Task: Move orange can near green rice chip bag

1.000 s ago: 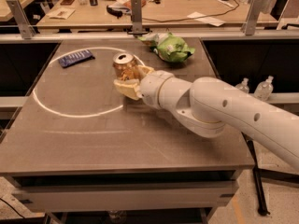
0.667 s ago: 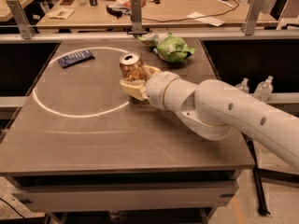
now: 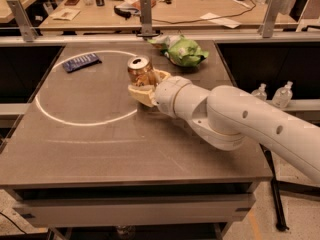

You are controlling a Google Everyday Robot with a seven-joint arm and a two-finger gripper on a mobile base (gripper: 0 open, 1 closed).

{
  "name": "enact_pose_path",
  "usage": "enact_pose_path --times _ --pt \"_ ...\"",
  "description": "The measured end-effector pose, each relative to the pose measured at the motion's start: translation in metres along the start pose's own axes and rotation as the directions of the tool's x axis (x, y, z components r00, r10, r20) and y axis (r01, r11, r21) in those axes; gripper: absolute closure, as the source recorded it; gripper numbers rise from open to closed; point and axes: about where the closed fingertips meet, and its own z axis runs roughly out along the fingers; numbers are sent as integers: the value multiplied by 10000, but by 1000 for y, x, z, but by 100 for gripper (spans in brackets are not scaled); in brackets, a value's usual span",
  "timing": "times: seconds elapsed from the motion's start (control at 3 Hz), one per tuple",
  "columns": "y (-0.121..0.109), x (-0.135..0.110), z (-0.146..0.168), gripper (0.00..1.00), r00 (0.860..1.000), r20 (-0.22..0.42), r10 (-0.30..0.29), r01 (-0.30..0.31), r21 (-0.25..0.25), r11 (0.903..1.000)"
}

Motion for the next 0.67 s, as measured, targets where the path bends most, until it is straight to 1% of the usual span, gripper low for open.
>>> enact_pose_path --times 0.33,0.67 --pt "-21 9 4 100 10000 -48 -40 43 734 9973" --pt "-46 19 5 100 9997 -198 119 -84 1672 9859"
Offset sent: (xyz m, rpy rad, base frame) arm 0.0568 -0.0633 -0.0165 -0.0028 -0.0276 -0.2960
